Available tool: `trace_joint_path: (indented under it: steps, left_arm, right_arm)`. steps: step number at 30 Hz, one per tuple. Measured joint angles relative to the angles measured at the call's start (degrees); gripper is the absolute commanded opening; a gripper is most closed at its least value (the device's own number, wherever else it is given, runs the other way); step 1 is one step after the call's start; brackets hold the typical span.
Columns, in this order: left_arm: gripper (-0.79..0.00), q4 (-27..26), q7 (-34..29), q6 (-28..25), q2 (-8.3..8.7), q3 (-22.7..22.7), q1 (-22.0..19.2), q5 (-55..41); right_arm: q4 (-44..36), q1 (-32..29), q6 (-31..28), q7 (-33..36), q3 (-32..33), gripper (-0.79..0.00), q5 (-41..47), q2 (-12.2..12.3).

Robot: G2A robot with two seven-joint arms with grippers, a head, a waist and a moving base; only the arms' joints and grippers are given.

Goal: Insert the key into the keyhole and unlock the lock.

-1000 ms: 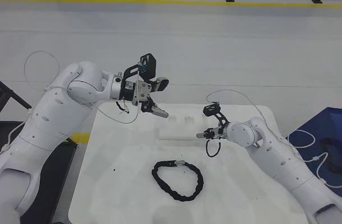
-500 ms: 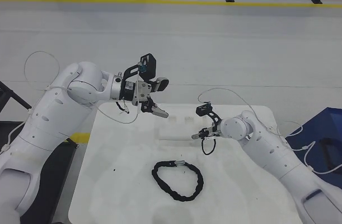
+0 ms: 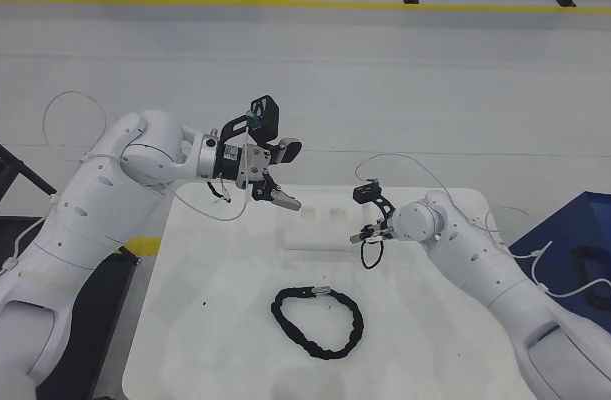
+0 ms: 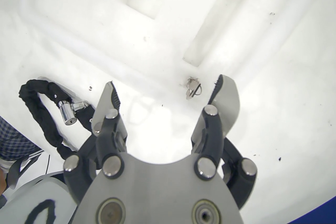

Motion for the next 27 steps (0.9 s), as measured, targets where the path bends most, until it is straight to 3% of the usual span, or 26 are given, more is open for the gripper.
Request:
trace_joint_path:
  steps: [19,27]
  left_arm:
    - [0.0,0.0,0.0,0.0,0.0,0.0,0.0,0.0]
    - [0.0,0.0,0.0,0.0,0.0,0.0,0.0,0.0]
  right_arm:
    - [1.7,-0.4,5.5,0.3,1.0,-0.579,-3.9,-1.3]
    - [1.4,-0.9,6.9,0.9,1.7,-0.73,-5.7,-1.6]
